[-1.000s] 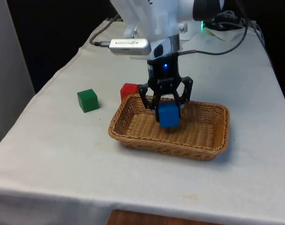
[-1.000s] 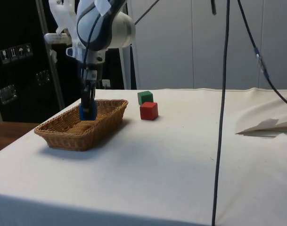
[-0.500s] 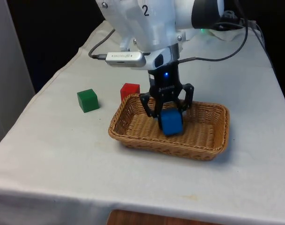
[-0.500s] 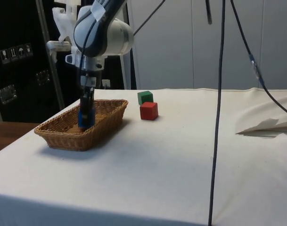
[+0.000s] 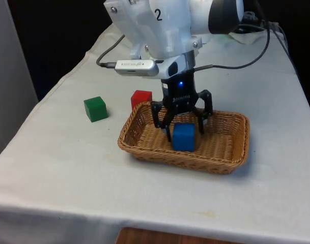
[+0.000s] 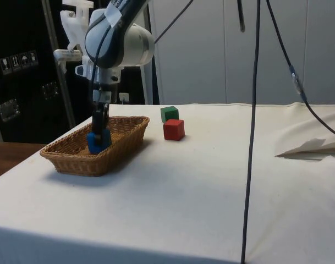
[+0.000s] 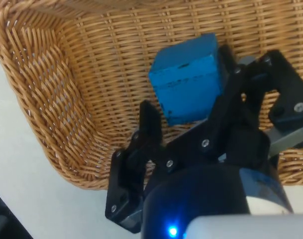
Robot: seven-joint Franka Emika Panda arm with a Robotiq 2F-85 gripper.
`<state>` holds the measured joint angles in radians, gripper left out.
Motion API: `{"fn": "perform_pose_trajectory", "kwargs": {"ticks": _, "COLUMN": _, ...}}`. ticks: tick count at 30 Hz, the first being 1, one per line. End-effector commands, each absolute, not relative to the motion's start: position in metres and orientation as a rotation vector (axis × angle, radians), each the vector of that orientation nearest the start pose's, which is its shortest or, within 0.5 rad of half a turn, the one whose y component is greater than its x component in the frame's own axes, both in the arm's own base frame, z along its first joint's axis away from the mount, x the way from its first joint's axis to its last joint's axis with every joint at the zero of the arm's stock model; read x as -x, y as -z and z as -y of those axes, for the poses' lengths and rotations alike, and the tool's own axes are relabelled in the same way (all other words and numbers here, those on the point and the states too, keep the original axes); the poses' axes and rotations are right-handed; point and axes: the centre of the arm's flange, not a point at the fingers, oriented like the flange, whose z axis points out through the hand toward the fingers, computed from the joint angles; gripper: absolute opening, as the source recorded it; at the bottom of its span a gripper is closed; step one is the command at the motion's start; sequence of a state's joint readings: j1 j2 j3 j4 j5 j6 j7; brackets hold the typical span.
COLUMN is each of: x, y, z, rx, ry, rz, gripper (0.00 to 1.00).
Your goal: Pick up the blue cube and place it into the basket.
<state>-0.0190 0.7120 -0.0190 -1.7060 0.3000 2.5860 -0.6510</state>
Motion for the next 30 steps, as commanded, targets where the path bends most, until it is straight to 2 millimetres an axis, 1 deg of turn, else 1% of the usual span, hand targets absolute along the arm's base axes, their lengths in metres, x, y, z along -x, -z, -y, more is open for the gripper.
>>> {"fn": "perform_pose_trajectory", "kwargs": {"ticks": 1, "x": -0.687, "y": -0.195, "z": 0.03, "rx": 2.97, "ry": 0.324, "rz": 0.566, "gripper": 0.72}}
{"fn": "perform_pose_trajectory", "kwargs": {"ticks": 3, "x": -0.687, "y": -0.196, "z": 0.03, "rx": 2.97, "ry": 0.325, "rz": 0.566, "gripper": 0.91}}
{"fn": "perform_pose_trajectory", "kwargs": {"ticks": 4, "x": -0.687, "y": -0.196, "z": 0.03, "rx": 2.97, "ry": 0.325, "rz": 0.567, "gripper": 0.98}}
{"fn": "perform_pose_trajectory", "kwargs": {"ticks": 5, "x": -0.687, "y": -0.195, "z": 0.031, "rx": 2.971, "ry": 0.322, "rz": 0.565, "gripper": 1.0}}
{"fn": "perform_pose_trajectory", "kwargs": {"ticks": 11, "x": -0.687, "y": -0.196, "z": 0.03, "rx": 2.97, "ry": 0.324, "rz": 0.567, "gripper": 1.0}}
{"fn": "perform_pose_trajectory", "kwargs": {"ticks": 18, "x": -0.69, "y": -0.223, "z": 0.03, "rx": 2.961, "ry": 0.337, "rz": 0.56, "gripper": 1.0}}
{"fn": "perform_pose_trajectory", "kwargs": {"ticks": 19, "x": -0.691, "y": -0.22, "z": 0.03, "rx": 2.963, "ry": 0.336, "rz": 0.566, "gripper": 1.0}}
{"fn": "perform_pose_trajectory", "kwargs": {"ticks": 20, "x": -0.69, "y": -0.227, "z": 0.03, "rx": 2.959, "ry": 0.338, "rz": 0.559, "gripper": 1.0}}
{"fn": "perform_pose_trajectory", "kwargs": {"ticks": 24, "x": -0.69, "y": -0.24, "z": 0.031, "rx": 2.956, "ry": 0.346, "rz": 0.556, "gripper": 1.0}}
{"fn": "perform_pose_trajectory", "kwargs": {"ticks": 26, "x": -0.691, "y": -0.251, "z": 0.03, "rx": 2.954, "ry": 0.351, "rz": 0.555, "gripper": 1.0}}
{"fn": "perform_pose_trajectory", "kwargs": {"ticks": 27, "x": -0.692, "y": -0.246, "z": 0.03, "rx": 2.956, "ry": 0.353, "rz": 0.561, "gripper": 1.0}}
{"fn": "perform_pose_trajectory", "kwargs": {"ticks": 28, "x": -0.691, "y": -0.255, "z": 0.031, "rx": 2.953, "ry": 0.353, "rz": 0.554, "gripper": 1.0}}
{"fn": "perform_pose_trajectory", "kwargs": {"ticks": 30, "x": -0.69, "y": -0.265, "z": 0.031, "rx": 2.951, "ry": 0.354, "rz": 0.553, "gripper": 1.0}}
